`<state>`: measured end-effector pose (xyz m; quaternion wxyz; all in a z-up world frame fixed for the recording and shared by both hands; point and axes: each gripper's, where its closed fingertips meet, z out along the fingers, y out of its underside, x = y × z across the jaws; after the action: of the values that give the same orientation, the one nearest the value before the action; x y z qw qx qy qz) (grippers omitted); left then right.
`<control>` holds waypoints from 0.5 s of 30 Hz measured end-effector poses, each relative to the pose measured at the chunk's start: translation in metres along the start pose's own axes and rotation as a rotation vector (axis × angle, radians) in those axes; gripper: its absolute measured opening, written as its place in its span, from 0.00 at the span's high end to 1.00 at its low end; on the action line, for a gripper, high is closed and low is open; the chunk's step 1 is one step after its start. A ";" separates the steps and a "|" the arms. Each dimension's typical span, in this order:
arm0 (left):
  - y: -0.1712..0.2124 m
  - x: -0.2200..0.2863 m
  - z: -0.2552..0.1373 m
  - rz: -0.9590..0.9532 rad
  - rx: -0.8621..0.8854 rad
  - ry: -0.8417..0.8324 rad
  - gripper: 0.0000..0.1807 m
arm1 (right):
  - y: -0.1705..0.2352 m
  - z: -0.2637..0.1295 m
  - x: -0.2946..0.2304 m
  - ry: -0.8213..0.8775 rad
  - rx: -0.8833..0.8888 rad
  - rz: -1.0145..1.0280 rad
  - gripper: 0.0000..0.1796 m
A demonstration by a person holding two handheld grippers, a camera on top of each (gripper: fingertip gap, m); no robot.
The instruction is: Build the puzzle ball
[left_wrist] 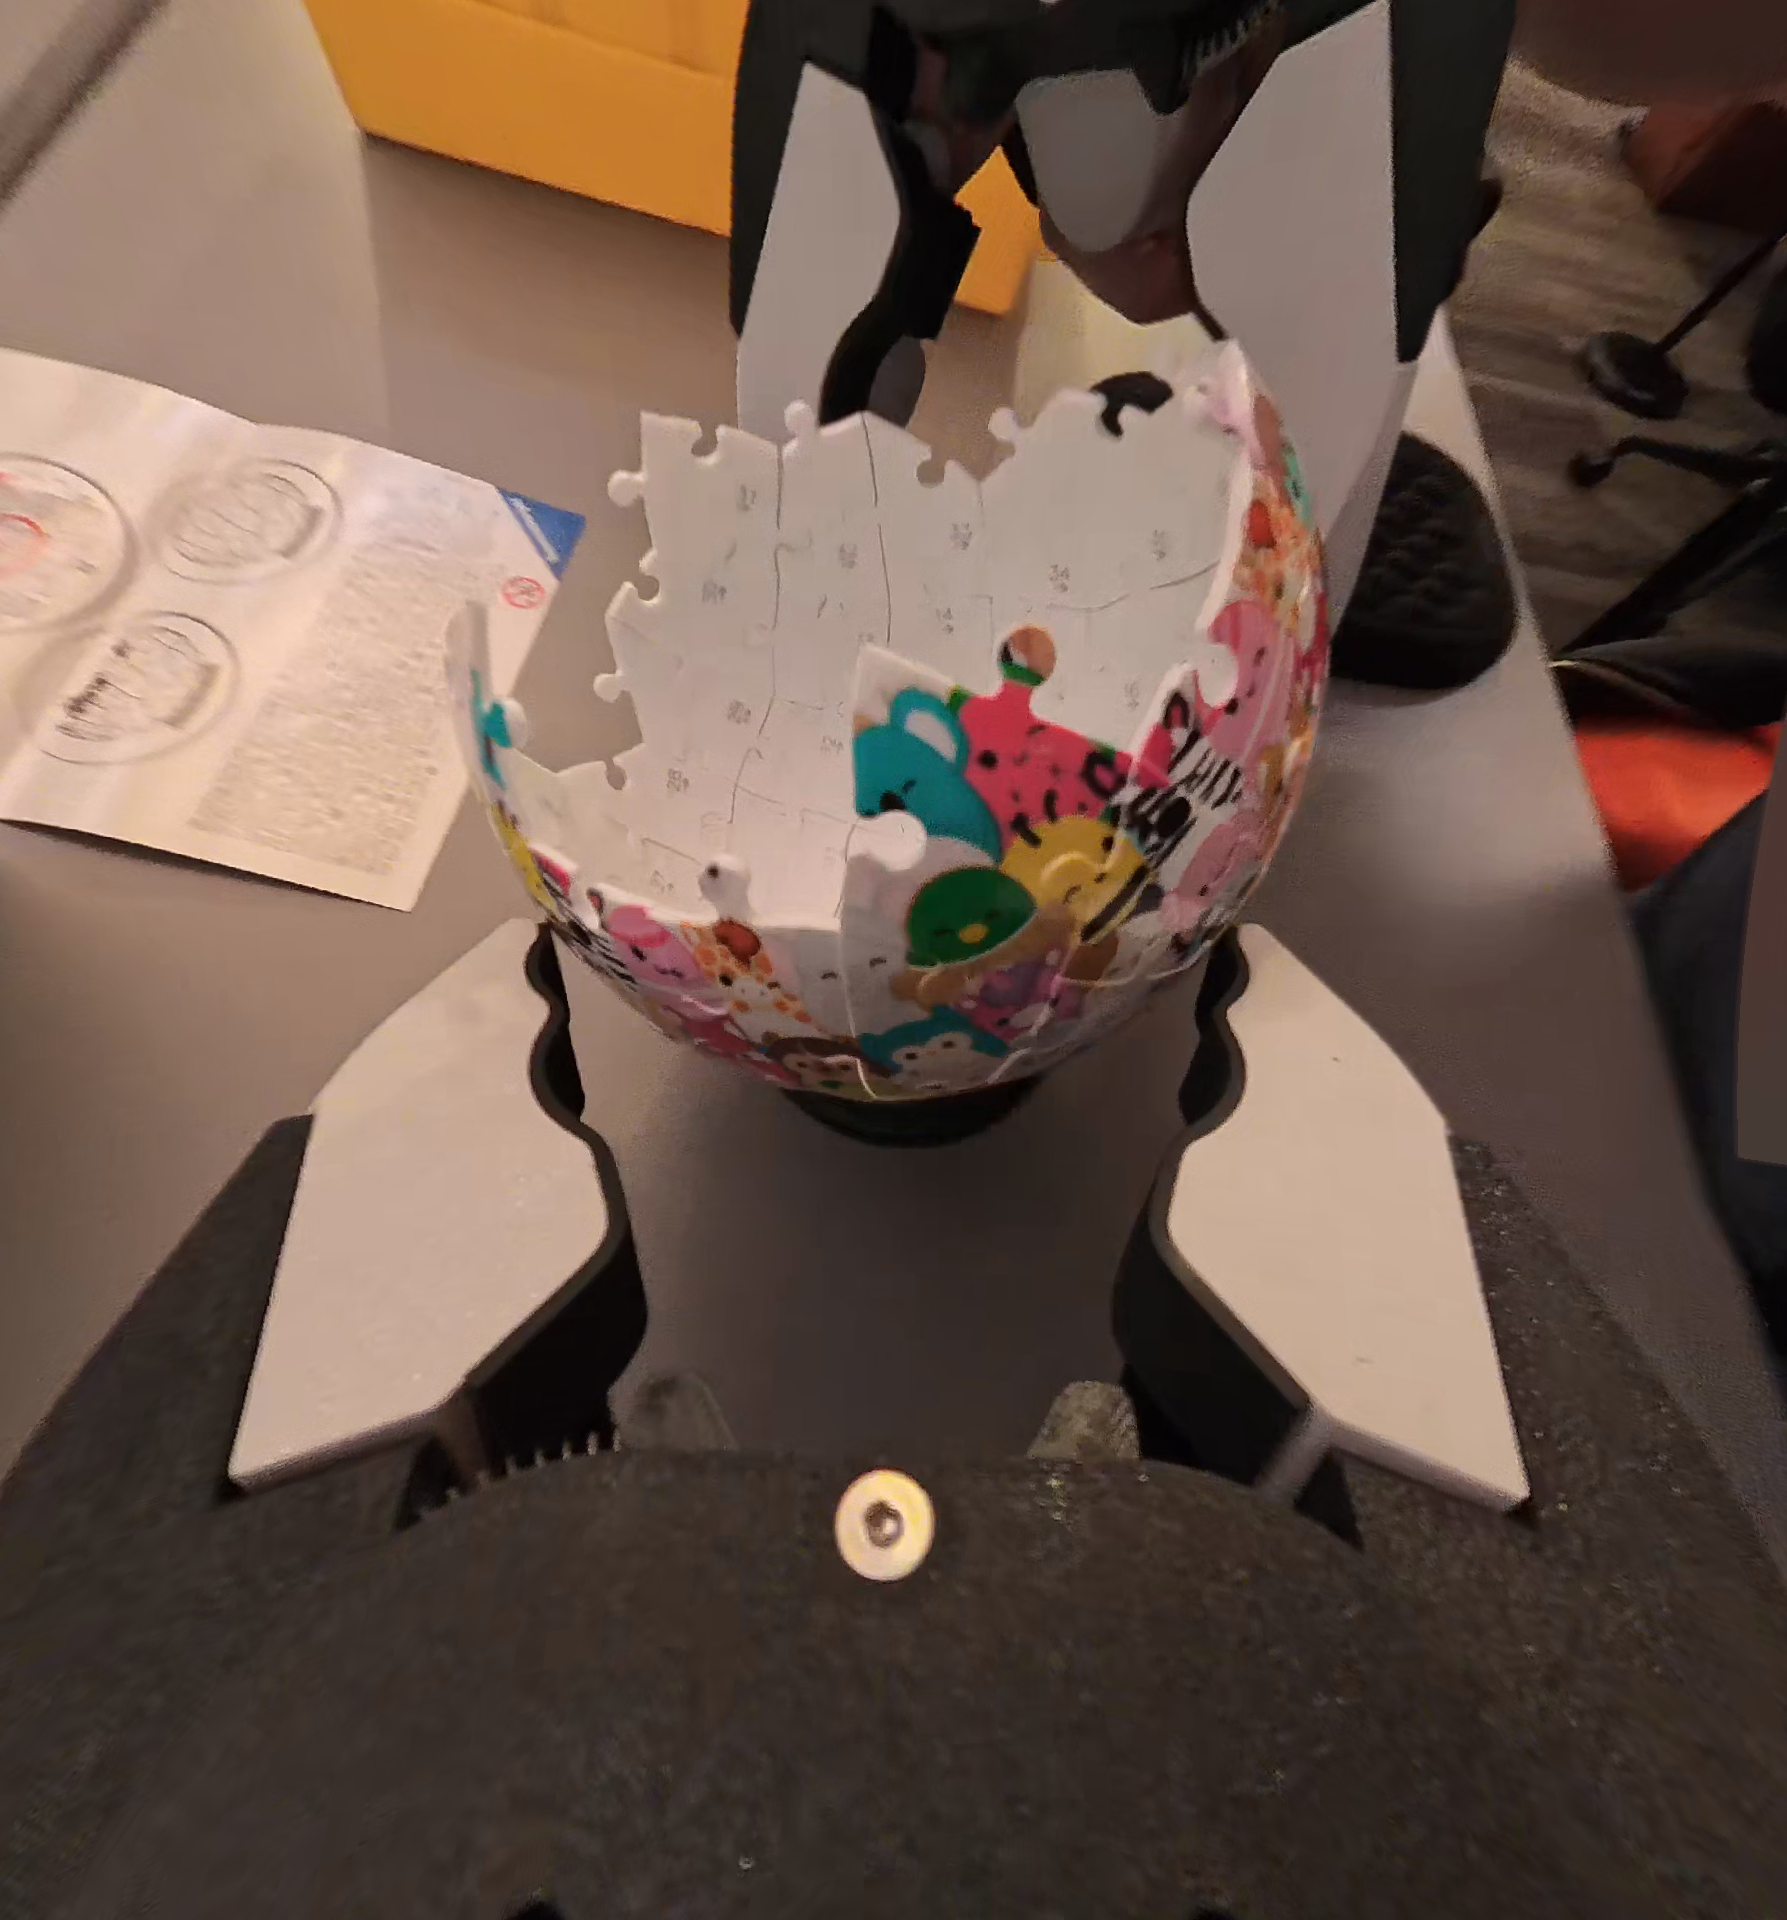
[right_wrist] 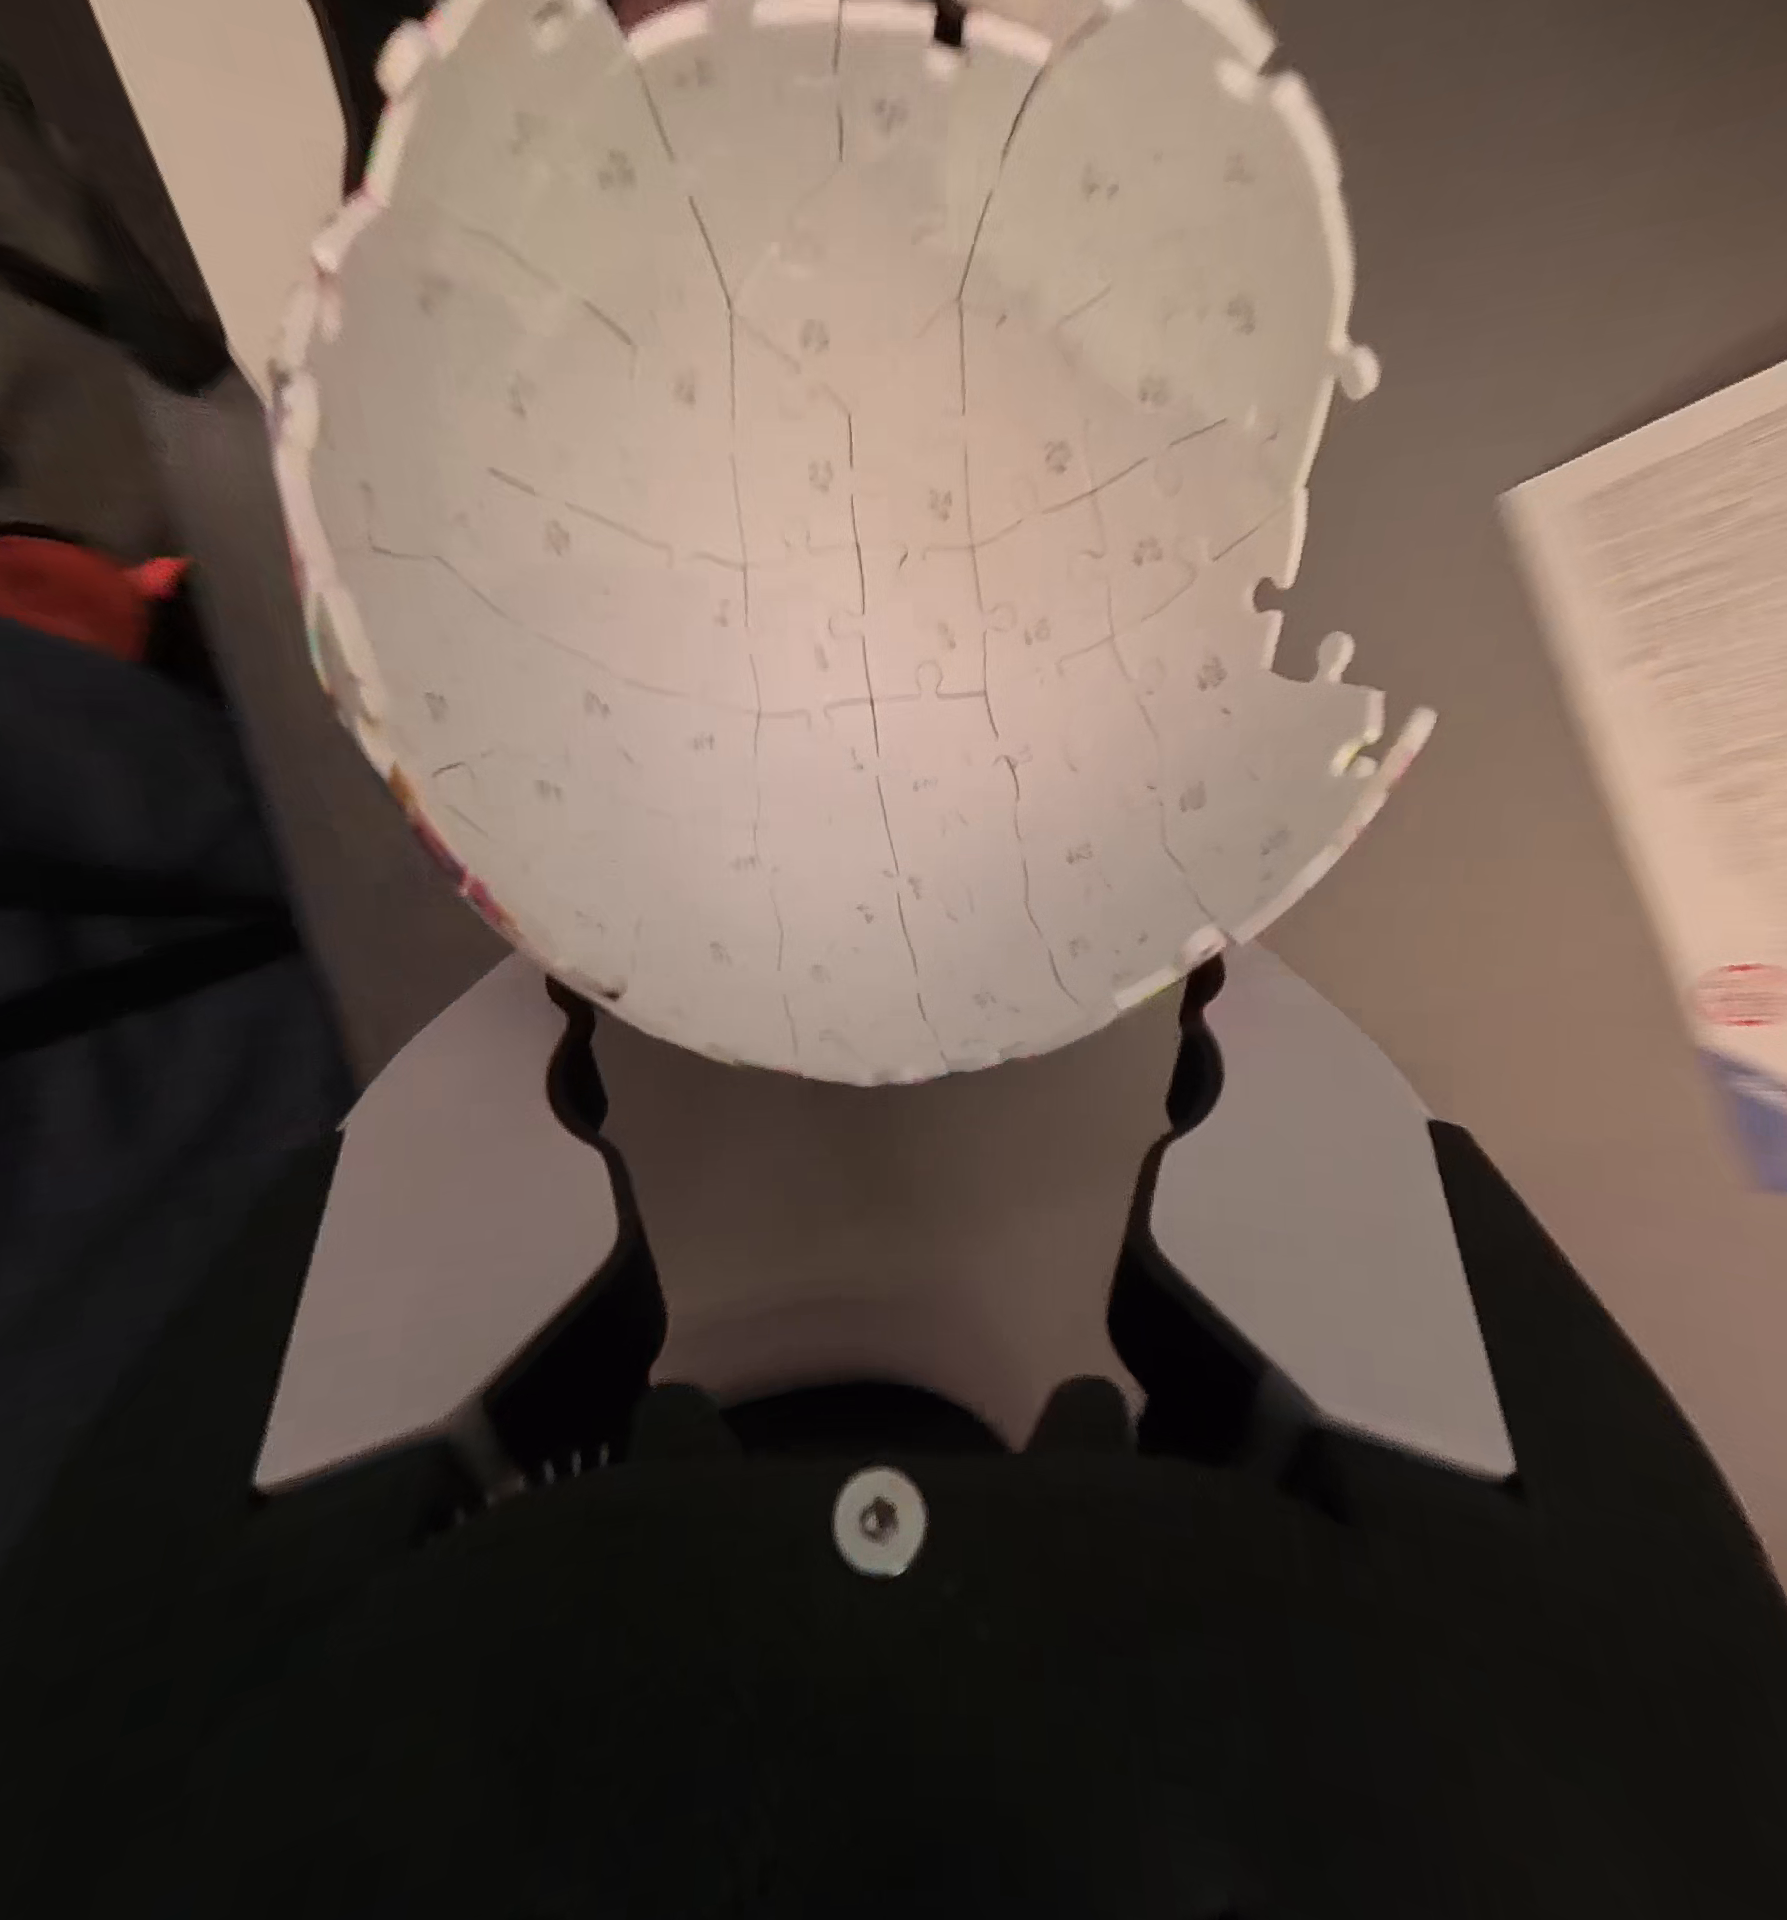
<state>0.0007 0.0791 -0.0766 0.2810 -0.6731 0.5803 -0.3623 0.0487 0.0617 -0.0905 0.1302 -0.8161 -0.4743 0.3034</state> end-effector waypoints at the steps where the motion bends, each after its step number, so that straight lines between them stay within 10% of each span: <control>1: 0.002 -0.003 0.002 0.030 0.001 -0.026 0.37 | 0.000 0.001 0.004 0.039 0.005 -0.027 0.39; 15: 0.031 -0.014 0.017 0.297 -0.001 -0.261 0.37 | 0.003 0.016 0.018 0.325 0.120 -0.247 0.39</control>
<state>-0.0042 0.0874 -0.1133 0.4039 -0.6214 0.6320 -0.2264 0.0475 0.0738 -0.1112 0.2896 -0.7807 -0.5246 0.1771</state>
